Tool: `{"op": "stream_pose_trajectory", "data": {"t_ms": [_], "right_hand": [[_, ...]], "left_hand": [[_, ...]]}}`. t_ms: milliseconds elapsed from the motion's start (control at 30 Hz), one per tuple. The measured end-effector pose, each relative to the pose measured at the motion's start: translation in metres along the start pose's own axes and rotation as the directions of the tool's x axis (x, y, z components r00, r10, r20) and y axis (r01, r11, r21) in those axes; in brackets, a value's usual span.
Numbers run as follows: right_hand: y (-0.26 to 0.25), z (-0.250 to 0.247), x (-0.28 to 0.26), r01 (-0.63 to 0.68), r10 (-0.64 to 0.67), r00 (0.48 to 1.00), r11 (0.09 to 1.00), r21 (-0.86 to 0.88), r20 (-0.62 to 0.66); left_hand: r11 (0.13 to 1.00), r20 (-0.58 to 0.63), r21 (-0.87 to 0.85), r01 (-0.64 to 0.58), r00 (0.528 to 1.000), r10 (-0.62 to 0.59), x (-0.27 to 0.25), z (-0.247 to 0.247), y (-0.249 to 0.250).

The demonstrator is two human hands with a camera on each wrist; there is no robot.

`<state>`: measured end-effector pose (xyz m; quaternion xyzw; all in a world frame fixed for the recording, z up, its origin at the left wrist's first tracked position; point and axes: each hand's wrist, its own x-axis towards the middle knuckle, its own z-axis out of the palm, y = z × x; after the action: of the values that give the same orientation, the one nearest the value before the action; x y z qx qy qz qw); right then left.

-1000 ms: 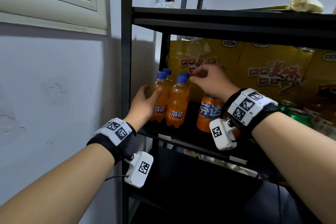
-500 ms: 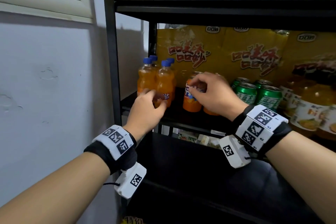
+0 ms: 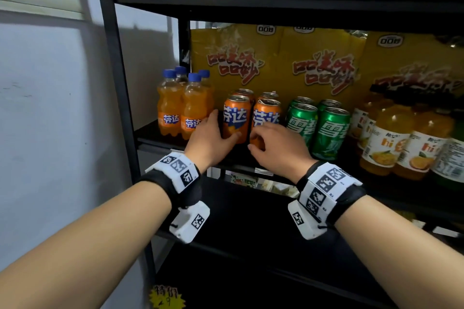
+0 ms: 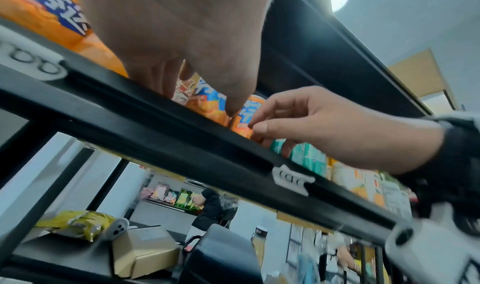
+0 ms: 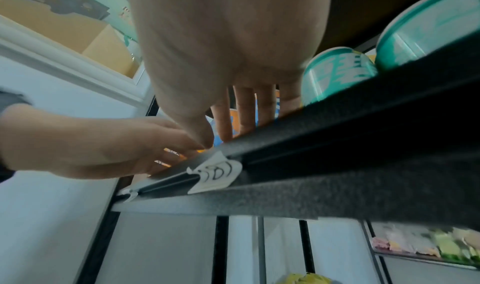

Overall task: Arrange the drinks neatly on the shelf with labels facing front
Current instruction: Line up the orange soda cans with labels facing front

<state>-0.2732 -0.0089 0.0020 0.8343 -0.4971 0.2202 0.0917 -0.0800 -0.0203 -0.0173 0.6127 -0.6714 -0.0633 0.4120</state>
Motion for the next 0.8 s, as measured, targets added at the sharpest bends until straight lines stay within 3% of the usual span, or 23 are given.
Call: {"op": "stream_pose_trajectory", "data": {"t_ms": [100,200,333,433,533,633,800], "right_hand": [[0.003,0.007,-0.004,-0.015,0.018,1.000,0.992,0.124,-0.026],[0.006,0.011,-0.006,-0.041,0.066,0.996,0.947,0.320,-0.066],[0.002,0.016,-0.004,-0.060,0.172,0.979,0.753,0.655,-0.108],[-0.007,0.018,0.000,-0.032,0.201,0.970,0.671,0.741,-0.140],[-0.012,0.020,0.003,-0.024,0.203,0.971,0.599,0.801,-0.123],[-0.011,0.020,0.002,-0.027,0.158,0.986,0.471,0.882,-0.054],[-0.010,0.016,0.001,-0.018,0.141,0.990,0.227,0.974,-0.015]], "left_hand": [[0.977,-0.008,-0.199,0.079,0.997,-0.082,0.010,0.006,0.013],[0.950,0.013,-0.292,0.110,0.994,-0.111,0.013,0.006,0.018],[0.909,-0.019,-0.406,0.089,0.994,-0.106,-0.004,0.000,0.016],[0.878,-0.085,-0.476,0.054,0.991,-0.106,-0.020,-0.002,0.017],[0.782,-0.085,-0.616,0.097,0.978,-0.188,-0.030,-0.005,0.021],[0.632,-0.010,-0.761,0.148,0.971,-0.239,-0.039,-0.010,0.021],[0.521,0.057,-0.842,0.138,0.984,-0.169,-0.047,-0.012,0.026]]}}
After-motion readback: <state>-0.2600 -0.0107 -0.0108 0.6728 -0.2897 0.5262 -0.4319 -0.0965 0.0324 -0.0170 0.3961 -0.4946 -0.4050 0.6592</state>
